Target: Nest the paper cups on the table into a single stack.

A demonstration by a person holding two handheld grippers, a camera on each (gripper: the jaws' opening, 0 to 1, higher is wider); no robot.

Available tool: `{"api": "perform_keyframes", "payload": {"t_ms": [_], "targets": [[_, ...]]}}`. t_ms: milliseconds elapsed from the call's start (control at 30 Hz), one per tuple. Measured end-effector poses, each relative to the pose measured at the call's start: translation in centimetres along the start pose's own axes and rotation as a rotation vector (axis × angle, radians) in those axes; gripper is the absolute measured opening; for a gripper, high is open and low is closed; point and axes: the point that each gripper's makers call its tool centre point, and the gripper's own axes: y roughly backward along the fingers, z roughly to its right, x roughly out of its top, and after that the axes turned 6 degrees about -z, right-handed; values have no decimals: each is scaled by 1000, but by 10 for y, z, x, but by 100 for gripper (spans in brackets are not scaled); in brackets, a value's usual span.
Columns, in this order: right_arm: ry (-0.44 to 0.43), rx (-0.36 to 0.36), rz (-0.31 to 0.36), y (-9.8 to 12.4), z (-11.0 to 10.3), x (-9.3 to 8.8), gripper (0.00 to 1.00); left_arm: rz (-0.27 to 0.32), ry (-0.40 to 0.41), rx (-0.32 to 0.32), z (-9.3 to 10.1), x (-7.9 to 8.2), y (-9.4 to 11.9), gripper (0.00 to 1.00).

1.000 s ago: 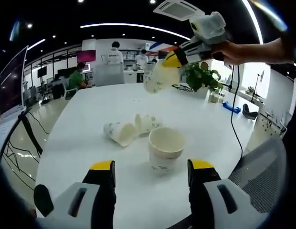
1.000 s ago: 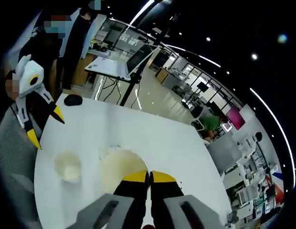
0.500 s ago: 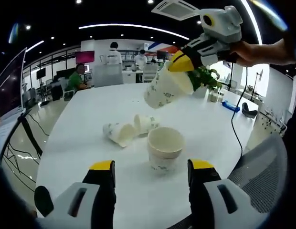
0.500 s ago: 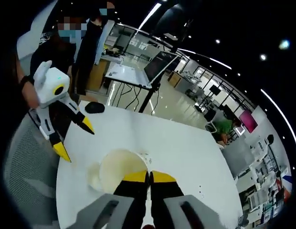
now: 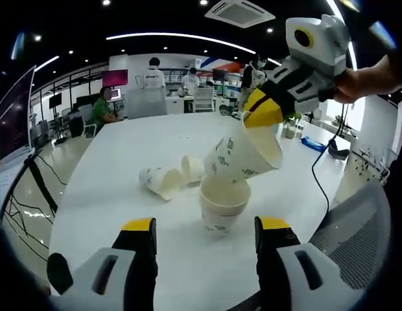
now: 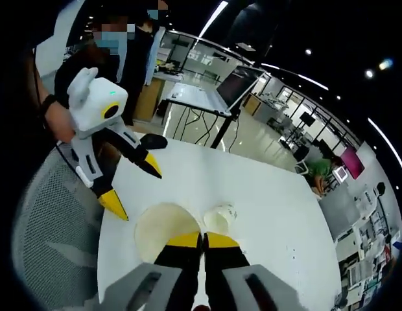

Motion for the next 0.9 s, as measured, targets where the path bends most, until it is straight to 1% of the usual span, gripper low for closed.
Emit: {"api": "perform_keyframes", "payload": {"t_ms": [133,333,600,900], "targets": [[-6,17,-10,-4,-5,-3,0,1,0,0,-2,-1,-1,60],[-17,43,-23,-10,-9,-3,0,1,-6,-2,3,1,2,60],[-34,79,-52,-21,-14,-8,0,-3,-13,-4,2,-1,0,60],[-53,94,-80,-37,-11,-13,0,-6,-10,-3,1,-1,0,60]]}}
